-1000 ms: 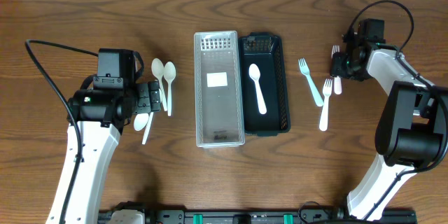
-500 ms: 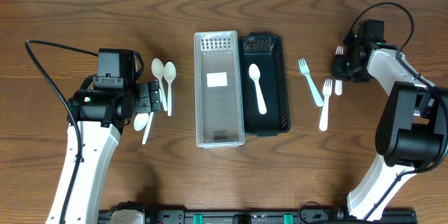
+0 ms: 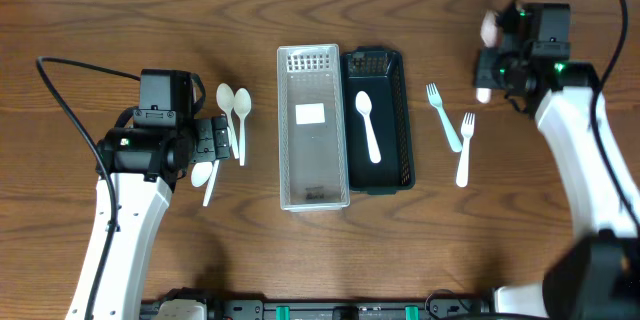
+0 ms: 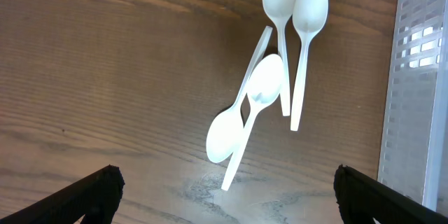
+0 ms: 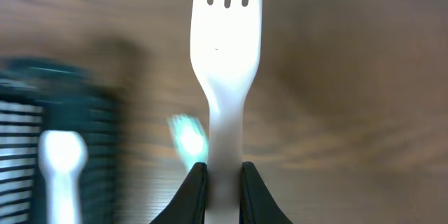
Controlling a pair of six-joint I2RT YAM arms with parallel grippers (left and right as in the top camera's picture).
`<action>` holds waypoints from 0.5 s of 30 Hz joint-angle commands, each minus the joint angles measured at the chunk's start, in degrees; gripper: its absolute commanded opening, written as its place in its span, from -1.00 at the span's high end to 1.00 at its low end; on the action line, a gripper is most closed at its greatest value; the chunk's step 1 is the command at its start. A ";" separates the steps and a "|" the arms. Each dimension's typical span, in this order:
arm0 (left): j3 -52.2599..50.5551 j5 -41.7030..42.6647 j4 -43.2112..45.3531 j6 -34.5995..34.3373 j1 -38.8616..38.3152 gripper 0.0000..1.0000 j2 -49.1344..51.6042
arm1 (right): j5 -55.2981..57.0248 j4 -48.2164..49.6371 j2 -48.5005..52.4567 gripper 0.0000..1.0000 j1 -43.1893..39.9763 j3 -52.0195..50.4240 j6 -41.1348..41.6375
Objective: Pack container
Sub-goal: 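Lower the fork into the black basket and release it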
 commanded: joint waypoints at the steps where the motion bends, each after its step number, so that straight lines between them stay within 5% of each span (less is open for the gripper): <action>1: 0.79 -0.70 -0.13 0.33 0.35 -0.96 0.22 | -1.62 -1.11 -2.03 0.98 7.04 0.22 6.38; 14: 0.79 -0.70 -0.13 0.33 0.35 -0.96 0.22 | 2.47 -0.02 15.98 0.96 26.10 -0.37 13.97; 15: 0.79 -0.70 -0.13 0.33 0.35 -0.96 0.22 | 2.54 0.17 16.55 0.74 26.47 -0.35 12.33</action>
